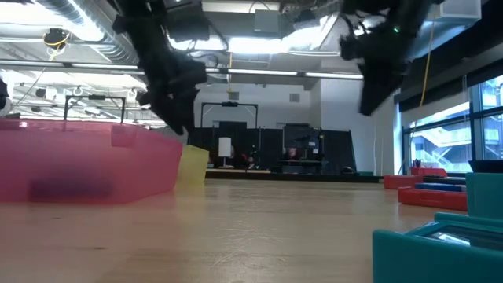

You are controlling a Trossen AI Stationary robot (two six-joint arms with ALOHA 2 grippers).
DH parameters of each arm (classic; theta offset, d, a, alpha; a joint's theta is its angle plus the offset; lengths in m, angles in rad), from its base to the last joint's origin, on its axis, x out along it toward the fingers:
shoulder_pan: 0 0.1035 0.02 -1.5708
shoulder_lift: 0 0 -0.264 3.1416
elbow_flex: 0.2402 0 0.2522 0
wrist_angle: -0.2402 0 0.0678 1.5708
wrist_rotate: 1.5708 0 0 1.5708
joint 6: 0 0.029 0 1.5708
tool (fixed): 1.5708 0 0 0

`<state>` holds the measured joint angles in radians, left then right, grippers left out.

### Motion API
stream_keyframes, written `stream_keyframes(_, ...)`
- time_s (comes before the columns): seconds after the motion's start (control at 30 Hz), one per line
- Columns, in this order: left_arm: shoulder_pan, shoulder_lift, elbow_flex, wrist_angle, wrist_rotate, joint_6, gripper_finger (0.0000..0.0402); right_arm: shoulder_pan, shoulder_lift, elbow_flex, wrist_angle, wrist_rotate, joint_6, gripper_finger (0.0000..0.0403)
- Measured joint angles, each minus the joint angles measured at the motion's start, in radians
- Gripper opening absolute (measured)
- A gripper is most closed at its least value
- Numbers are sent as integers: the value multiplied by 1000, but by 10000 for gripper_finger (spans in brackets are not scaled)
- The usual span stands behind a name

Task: Pick & Place Office items
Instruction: Put the red charger adapter into the yellow bin

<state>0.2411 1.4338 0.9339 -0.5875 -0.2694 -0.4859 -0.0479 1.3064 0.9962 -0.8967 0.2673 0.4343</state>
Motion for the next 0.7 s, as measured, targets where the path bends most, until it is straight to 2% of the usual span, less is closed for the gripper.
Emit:
stream_keyframes(0.1, -48, 0, 0, 48, -1, -12, 205, -11, -6, 0, -179, 131, 138, 263)
stream_keyframes(0.23, -133, 0, 0, 138, -6, -25, 207, -51, -6, -16, -262, 165, 205, 275)
stream_keyframes(0.5, -312, 0, 1, 362, -43, 14, 207, -193, -6, -149, -169, 109, 91, 320)
stream_keyframes(0.7, -425, 0, 1, 465, -132, 36, 207, -300, -6, -272, 12, 68, 28, 333)
